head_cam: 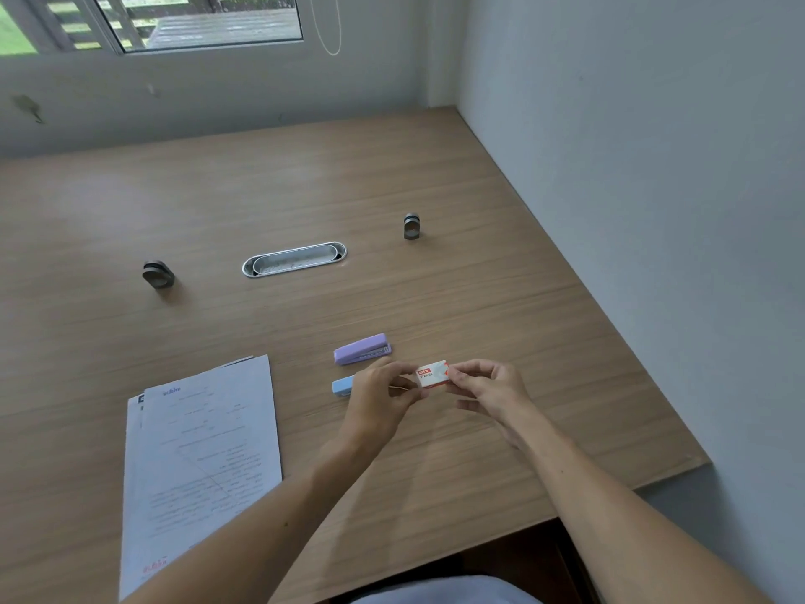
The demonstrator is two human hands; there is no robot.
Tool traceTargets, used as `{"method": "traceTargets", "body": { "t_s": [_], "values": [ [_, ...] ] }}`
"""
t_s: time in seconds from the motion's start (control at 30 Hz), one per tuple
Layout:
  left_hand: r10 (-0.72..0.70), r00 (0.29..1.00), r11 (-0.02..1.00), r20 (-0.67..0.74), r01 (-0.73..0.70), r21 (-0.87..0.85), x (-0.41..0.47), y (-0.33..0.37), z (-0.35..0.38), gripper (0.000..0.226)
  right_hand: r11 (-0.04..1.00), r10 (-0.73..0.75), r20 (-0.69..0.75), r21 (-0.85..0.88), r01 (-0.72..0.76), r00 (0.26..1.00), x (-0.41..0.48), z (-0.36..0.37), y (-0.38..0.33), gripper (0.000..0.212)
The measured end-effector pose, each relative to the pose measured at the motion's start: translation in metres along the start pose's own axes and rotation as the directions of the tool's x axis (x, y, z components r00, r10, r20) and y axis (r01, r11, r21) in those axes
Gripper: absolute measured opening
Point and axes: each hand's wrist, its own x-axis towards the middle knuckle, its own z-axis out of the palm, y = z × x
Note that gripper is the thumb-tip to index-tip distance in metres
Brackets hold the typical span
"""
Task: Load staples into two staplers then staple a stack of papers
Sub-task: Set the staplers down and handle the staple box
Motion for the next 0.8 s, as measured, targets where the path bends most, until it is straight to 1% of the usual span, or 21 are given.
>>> {"method": "traceTargets", "body": {
  "t_s": [0.1, 0.17, 0.23, 0.3, 0.4, 0.5, 0.6, 0.67, 0.7, 0.8],
  "values": [
    [-0.007, 1.0, 1.0, 0.025, 0.007, 0.014, 0.0, -0.003, 0.0, 0.037, 1.0, 0.001, -0.023, 0.021, -0.001, 1.0, 0.0, 0.002, -0.002, 0.011],
    [-0.008, 0.999, 0.998, 0.045, 0.005, 0.063, -0.003, -0.01, -0.003, 0.037, 1.0, 0.001, -0.056, -0.004, -0.002, 0.998, 0.0, 0.002, 0.0, 0.009],
    [-0.01, 0.999, 0.992, 0.048, 0.004, 0.122, -0.007, -0.019, -0.01, 0.034, 0.997, 0.003, -0.086, -0.078, -0.01, 0.996, 0.001, 0.002, 0.004, 0.008],
    [-0.012, 0.999, 0.985, 0.03, 0.006, 0.172, -0.011, -0.028, -0.018, 0.028, 0.979, -0.011, -0.113, -0.203, -0.013, 0.994, 0.004, -0.001, 0.011, 0.009],
    [-0.001, 0.999, 0.978, -0.042, 0.01, 0.206, -0.018, -0.039, -0.033, 0.016, 0.882, -0.034, -0.135, -0.469, -0.033, 0.99, 0.01, -0.005, 0.024, 0.007],
    [-0.002, 0.995, 0.973, -0.104, 0.026, 0.228, -0.023, -0.048, -0.051, 0.01, 0.794, -0.014, -0.144, -0.603, -0.077, 0.989, 0.014, -0.003, 0.03, 0.007],
    [-0.033, 0.985, 0.973, -0.168, 0.071, 0.222, -0.03, -0.057, -0.07, 0.011, 0.652, -0.08, -0.126, -0.757, -0.044, 0.989, 0.016, 0.007, 0.027, 0.007],
    [-0.08, 0.967, 0.969, -0.242, 0.132, 0.208, -0.034, -0.065, -0.085, 0.01, 0.573, -0.139, -0.11, -0.82, -0.011, 0.984, 0.018, 0.019, 0.022, 0.008],
    [-0.105, 0.955, 0.967, -0.277, 0.163, 0.196, -0.036, -0.068, -0.09, 0.01, 0.556, -0.18, -0.11, -0.831, 0.008, 0.978, 0.018, 0.024, 0.018, 0.01],
    [-0.196, 0.911, 0.953, -0.363, 0.264, 0.148, -0.044, -0.082, -0.113, 0.006, 0.56, -0.298, -0.084, -0.822, 0.103, 0.951, 0.02, 0.056, 0.006, 0.014]
  ]
}}
